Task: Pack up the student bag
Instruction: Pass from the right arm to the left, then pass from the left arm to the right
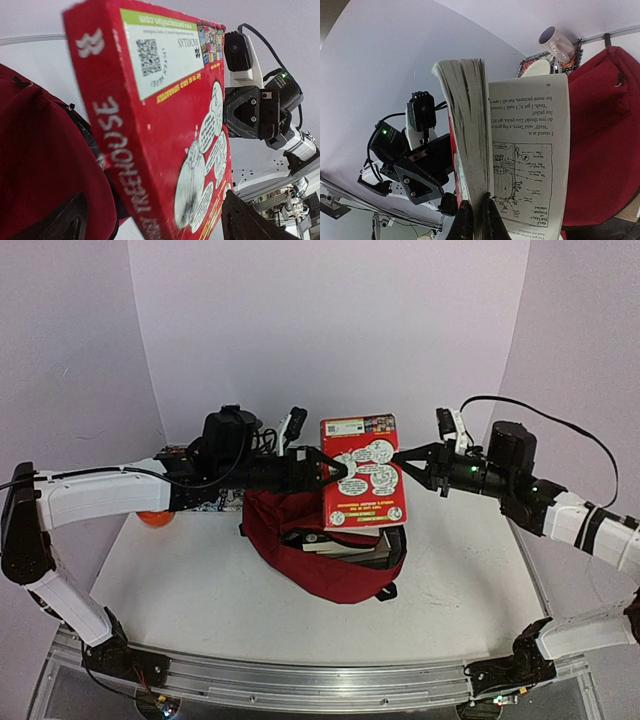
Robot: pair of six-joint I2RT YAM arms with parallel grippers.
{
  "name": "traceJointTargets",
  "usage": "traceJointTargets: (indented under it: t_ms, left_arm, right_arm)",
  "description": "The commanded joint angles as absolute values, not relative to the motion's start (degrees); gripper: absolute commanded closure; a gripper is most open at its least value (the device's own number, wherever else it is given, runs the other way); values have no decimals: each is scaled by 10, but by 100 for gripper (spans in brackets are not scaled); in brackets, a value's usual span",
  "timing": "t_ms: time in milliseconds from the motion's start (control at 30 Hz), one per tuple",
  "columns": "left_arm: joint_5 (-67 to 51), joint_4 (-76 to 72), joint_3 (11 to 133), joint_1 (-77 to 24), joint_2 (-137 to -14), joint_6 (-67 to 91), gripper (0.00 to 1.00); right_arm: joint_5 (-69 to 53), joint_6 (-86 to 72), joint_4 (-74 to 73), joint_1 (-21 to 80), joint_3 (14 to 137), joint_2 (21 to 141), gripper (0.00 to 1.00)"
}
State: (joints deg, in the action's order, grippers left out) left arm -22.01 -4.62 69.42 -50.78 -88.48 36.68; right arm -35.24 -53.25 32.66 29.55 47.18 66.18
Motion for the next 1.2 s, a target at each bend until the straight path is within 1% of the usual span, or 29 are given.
traceJointTargets:
  t_ms: [0, 167, 400, 567, 600, 633, 733, 800, 867, 967, 1033, 1167]
  left_arm:
    - [-254, -91, 726, -505, -887, 386, 13]
    - [-237, -106, 700, -505, -854, 387, 39]
    - [-251, -158, 658, -505, -811, 411, 70]
    - [-230, -174, 639, -504, -791, 425, 98]
    - [-222, -175, 634, -504, -786, 428, 100]
    - [-214, -177, 629, -503, -780, 431, 100]
    - [-182, -181, 614, -500, -763, 443, 100]
    - [-163, -184, 602, -497, -753, 453, 100]
    - [-147, -192, 592, -493, -744, 465, 100]
    - [-121, -204, 572, -486, -729, 481, 100]
    - [-99, -222, 549, -480, -712, 494, 100]
    - [-58, -253, 516, -470, -685, 514, 100]
  right_arm:
    - [-371, -536, 426, 320, 530, 694, 100]
    - [-362, -533, 428, 327, 543, 721, 100]
    - [-360, -525, 429, 338, 561, 748, 100]
    - [-339, -521, 426, 342, 558, 755, 100]
    - [-332, -520, 425, 343, 555, 754, 96]
    - [-325, -520, 424, 344, 550, 752, 90]
    - [-295, -518, 424, 351, 536, 744, 82]
    - [-274, -515, 424, 360, 528, 740, 75]
    - [-251, -508, 424, 375, 525, 739, 63]
    - [-215, -499, 430, 399, 515, 739, 52]
    - [-199, -500, 442, 416, 509, 745, 39]
    - [-178, -523, 511, 447, 478, 761, 21]
